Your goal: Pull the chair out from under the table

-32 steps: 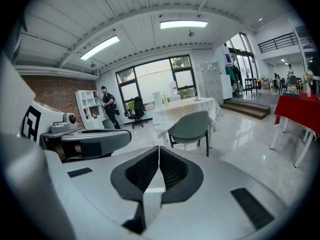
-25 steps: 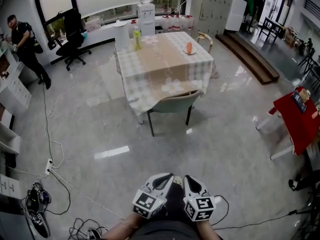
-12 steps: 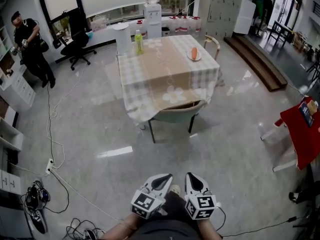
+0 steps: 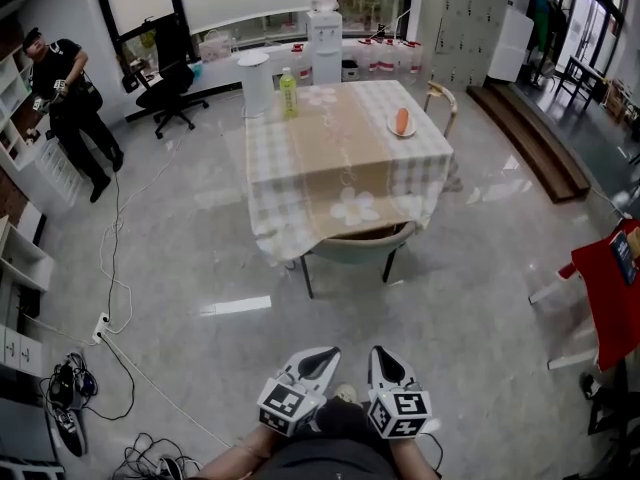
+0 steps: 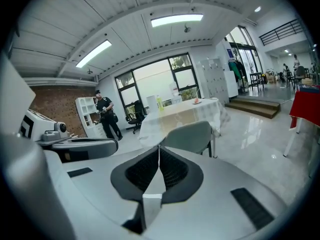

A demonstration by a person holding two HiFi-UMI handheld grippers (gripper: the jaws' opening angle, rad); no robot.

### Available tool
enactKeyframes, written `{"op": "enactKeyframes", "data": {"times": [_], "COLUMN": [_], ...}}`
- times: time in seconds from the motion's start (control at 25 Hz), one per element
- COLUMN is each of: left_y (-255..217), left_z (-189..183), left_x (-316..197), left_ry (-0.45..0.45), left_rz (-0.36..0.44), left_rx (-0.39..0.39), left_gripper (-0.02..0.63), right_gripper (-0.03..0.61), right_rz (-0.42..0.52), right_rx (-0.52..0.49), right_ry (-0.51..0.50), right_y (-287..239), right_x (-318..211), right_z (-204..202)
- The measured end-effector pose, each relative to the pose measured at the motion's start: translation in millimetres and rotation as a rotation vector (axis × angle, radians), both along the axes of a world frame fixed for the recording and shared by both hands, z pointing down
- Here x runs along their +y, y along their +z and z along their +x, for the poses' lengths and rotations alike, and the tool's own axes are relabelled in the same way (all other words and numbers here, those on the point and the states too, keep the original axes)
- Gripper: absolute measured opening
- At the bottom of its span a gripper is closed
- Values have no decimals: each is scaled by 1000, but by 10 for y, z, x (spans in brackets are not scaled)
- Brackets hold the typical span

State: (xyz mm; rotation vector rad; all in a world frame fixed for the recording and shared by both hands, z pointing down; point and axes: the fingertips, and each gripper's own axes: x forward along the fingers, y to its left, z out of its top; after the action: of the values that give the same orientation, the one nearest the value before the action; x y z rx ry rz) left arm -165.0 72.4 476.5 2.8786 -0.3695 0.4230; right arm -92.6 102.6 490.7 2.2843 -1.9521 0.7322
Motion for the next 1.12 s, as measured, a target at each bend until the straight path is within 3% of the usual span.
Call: {"op": "enactKeyframes", "data": {"times": [0.44, 0.72, 1.12], "left_y": [119, 205, 209], "left_z": [396, 525, 582], "left_x": [-123, -164, -7], "left_ry": [-38, -49, -38], "left_rz": [-42, -51, -58], "left_rx": [26, 44, 29], "left_gripper": [9, 9, 9], "right_gripper": [14, 14, 14], "right_rz": [16, -1, -7], "right_rx": [-27, -23, -45], "right_ry": [-39, -83, -67], "right_y": [91, 180, 181], "right_x": [-188, -228, -106], "right_z": [375, 406, 448]}}
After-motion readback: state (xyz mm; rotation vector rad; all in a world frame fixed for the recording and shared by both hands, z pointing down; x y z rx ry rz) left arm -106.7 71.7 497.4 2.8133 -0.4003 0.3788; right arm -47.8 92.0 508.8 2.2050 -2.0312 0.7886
